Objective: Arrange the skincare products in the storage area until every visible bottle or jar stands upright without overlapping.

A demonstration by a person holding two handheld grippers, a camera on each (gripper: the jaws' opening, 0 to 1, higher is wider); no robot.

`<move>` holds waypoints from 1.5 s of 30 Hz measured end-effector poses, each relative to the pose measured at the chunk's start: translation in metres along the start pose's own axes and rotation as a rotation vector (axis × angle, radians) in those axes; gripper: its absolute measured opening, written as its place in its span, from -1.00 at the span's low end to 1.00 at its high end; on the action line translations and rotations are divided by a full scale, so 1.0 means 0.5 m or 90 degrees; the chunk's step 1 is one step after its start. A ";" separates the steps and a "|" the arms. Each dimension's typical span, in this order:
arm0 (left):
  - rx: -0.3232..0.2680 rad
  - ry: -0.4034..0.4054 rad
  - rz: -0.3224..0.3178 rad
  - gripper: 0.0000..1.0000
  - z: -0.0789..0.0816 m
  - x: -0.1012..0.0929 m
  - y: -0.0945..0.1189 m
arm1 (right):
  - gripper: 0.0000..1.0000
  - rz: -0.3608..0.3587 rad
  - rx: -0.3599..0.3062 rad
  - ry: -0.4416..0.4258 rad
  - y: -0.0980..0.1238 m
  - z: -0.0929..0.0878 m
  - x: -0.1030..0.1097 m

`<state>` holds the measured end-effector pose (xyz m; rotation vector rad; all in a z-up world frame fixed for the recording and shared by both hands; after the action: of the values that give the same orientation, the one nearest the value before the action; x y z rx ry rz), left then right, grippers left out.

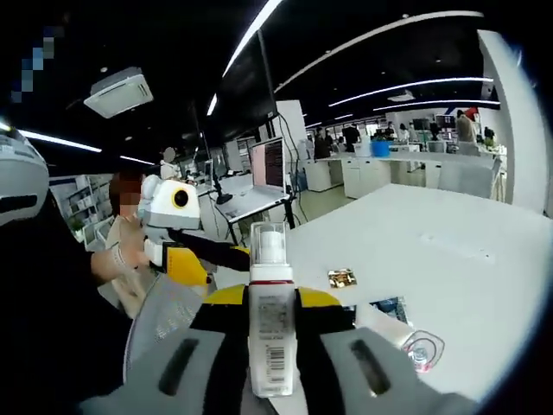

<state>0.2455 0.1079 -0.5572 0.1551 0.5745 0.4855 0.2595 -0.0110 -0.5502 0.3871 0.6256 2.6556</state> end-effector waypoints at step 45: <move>0.041 0.048 -0.148 -0.67 0.001 -0.021 -0.065 | -0.57 0.193 -0.085 -0.137 -0.031 -0.060 0.038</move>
<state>0.2510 0.0745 -0.5609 0.1304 0.6742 0.2486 0.2367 -0.0012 -0.5799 0.7690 0.3419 2.8634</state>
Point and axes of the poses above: the point that each gripper's makers call its tool centre point, and the gripper's own axes: y roughly backward along the fingers, x roughly to its left, z roughly out of its top, the point moved 5 cm from there along y, roughly backward along the fingers, and after that the axes turned 14 degrees about x, right-handed, at the moved point
